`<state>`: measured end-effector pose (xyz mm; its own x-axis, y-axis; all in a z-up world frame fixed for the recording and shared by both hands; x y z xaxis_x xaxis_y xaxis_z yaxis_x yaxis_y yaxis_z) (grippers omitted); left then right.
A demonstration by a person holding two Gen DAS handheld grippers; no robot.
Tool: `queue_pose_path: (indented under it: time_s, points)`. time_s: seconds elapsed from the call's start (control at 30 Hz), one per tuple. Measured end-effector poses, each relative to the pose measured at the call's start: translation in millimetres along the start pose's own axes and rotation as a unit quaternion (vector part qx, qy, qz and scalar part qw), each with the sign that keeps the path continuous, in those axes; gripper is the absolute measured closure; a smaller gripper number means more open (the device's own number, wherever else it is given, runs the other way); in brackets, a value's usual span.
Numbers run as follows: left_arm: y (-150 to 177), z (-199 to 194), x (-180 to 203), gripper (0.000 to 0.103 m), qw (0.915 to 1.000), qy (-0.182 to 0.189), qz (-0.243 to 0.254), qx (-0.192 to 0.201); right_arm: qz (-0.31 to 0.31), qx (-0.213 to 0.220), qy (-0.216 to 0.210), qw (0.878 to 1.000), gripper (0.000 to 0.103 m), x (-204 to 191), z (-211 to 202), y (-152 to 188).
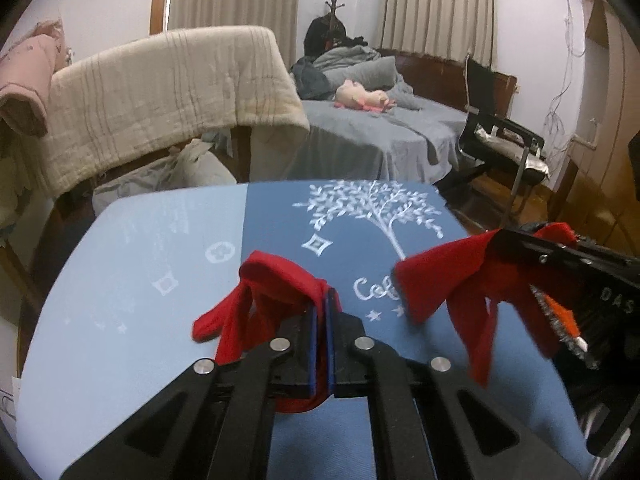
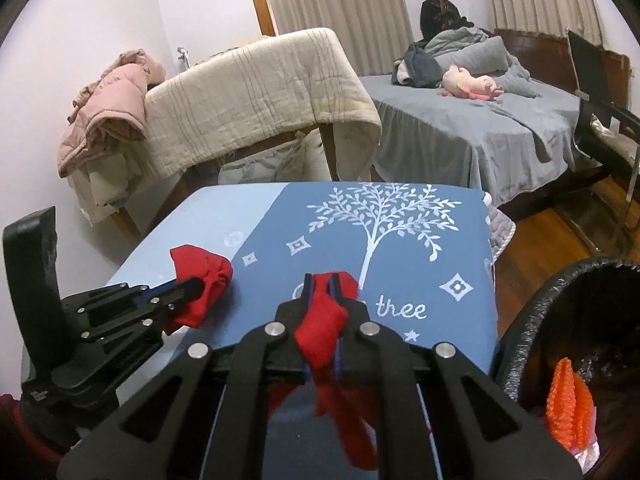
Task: Collect trash
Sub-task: 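Grasp the second red glove with the right tool while the left tool holds its glove, then carry both red gloves over the bin and open both tools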
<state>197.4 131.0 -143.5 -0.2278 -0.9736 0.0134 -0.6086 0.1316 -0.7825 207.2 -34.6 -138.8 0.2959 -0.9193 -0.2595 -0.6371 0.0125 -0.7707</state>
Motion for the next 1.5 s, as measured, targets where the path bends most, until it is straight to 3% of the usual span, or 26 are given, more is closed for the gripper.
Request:
queue_pose_path:
  time_s: [0.8, 1.5]
  points:
    - [-52.0, -53.4, 59.9, 0.100, 0.9973, 0.030, 0.021, 0.063, 0.007, 0.067, 0.030, 0.997, 0.097, 23.2, -86.4, -31.1]
    - [-78.1, -55.5, 185.6, 0.100, 0.9861, 0.122, 0.078, 0.081, 0.057, 0.113, 0.131, 0.983, 0.097, 126.2, -181.4, -18.1]
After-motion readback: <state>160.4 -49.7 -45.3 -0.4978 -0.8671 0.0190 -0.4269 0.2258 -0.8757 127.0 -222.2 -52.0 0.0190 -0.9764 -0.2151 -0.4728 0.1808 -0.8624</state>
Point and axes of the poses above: each gripper's, at about its wrist camera, not at the fingertips, and z roughly the way its jaws point, x to its right, y to its underside, the point moved 6 cm from there along z, roughly the way its jaws point, and after that the axes turned 4 degrees about z, right-handed, at the moved point
